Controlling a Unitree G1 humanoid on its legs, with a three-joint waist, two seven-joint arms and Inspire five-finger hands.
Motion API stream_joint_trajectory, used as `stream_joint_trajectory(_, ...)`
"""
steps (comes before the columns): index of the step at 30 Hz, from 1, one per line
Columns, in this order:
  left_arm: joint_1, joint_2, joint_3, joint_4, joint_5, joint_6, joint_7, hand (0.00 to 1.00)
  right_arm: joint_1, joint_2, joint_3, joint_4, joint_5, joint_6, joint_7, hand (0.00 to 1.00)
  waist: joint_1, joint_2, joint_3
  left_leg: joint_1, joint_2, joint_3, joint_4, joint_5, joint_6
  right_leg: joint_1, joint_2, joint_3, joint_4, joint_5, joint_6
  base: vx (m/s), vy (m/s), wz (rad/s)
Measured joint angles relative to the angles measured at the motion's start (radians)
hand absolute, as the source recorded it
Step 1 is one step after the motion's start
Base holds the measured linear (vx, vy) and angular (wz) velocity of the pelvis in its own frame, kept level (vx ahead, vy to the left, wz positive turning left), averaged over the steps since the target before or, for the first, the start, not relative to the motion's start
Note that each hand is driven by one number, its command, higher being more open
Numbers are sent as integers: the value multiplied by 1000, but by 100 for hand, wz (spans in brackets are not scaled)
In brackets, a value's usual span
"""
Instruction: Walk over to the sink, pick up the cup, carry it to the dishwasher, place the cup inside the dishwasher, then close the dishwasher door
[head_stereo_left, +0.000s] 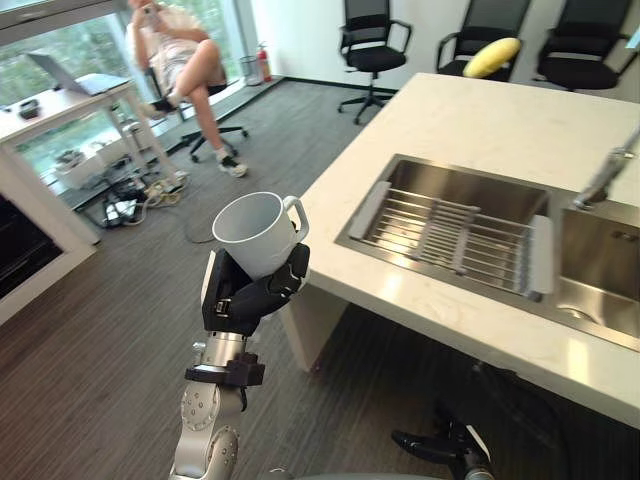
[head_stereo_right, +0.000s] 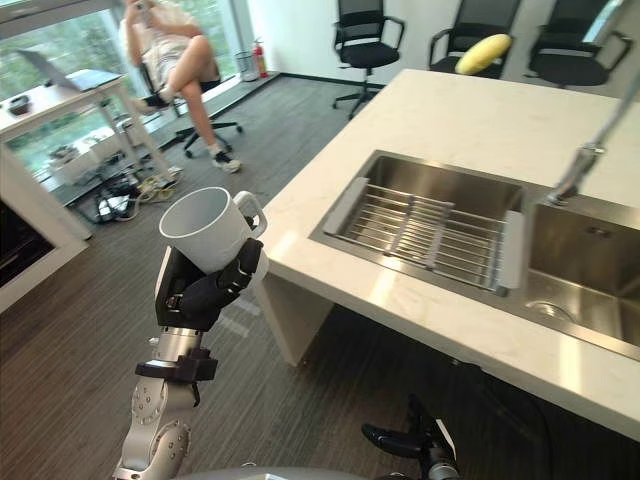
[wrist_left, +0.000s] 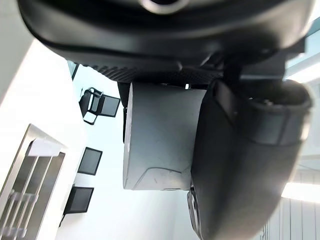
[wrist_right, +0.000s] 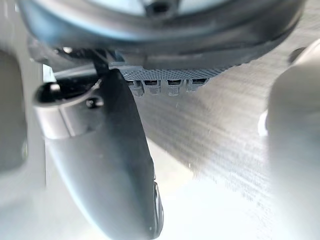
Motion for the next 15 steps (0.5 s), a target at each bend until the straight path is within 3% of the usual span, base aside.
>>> stream_joint_trajectory(1,0,3,-9,-1,3,0,1,0,-16,-5,20,-9,0,3,1,100,-1,-9,11,2,-24,-37,34,-26,14,-23,-62,30,147,1,-2,16,143,75)
stream_joint_trajectory(2,1,4,-13,-4,3,0,0,0,-18,-5,25,-16,0,7,2,100,-1,-17,17,8,-40,-53,45,-35,21,-40,-90,60,220,9,-18,26,176,93)
stream_joint_trajectory(3,4,3,-15,-13,2,1,-2,0,-18,-4,41,-30,1,11,1,100,-4,-32,31,32,-74,-94,46,-44,34,-86,-129,167,365,57,-97,42,100,80)
stream_joint_trajectory(4,6,4,-18,-15,1,-1,-2,0,-16,-2,44,-30,2,11,1,100,-14,-30,36,44,-77,-121,45,-47,42,-121,-119,242,432,56,-106,62,64,110)
stream_joint_trajectory(5,8,10,-22,-15,1,-14,0,0,-11,11,59,-29,1,11,0,100,-20,-18,44,54,-77,-171,43,-58,59,-161,-38,361,504,-41,-68,82,22,126)
stream_joint_trajectory(6,8,14,-22,-15,1,-27,7,0,0,20,74,-35,4,10,0,100,-24,-24,44,54,-86,-216,30,-58,58,-183,43,417,485,-114,-63,91,11,121)
stream_joint_trajectory(7,8,15,-24,-15,1,-38,13,0,1,21,80,-39,9,9,0,100,-23,-29,46,54,-93,-234,22,-56,60,-195,79,434,456,-138,-62,161,-13,136)
stream_joint_trajectory(8,8,16,-32,-8,1,-58,47,0,5,22,89,-49,10,1,4,100,-26,-31,48,51,-116,-296,9,-52,64,-218,184,497,311,-178,-67,169,-47,107)
stream_joint_trajectory(10,8,17,-34,0,1,-58,53,0,14,24,90,-70,11,0,4,100,-35,-37,42,40,-127,-343,11,-49,67,-227,251,566,228,-177,-66,213,-116,117)
stream_joint_trajectory(11,8,21,-39,3,0,-58,56,0,34,29,92,-102,11,-5,7,100,-48,-47,33,19,-143,-400,33,-52,48,-223,288,608,130,-151,-74,283,-170,151)
stream_joint_trajectory(12,12,14,-43,12,-1,-53,56,0,49,29,93,-120,18,-9,8,100,-51,-30,29,5,-136,-438,63,-68,31,-199,294,571,124,-144,-71,208,-120,142)
stream_joint_trajectory(15,45,-22,-54,9,-7,-52,44,0,71,23,111,-183,18,-8,13,100,-32,-15,17,-4,-90,-349,101,-57,5,-128,296,484,68,-149,-81,287,-94,85)
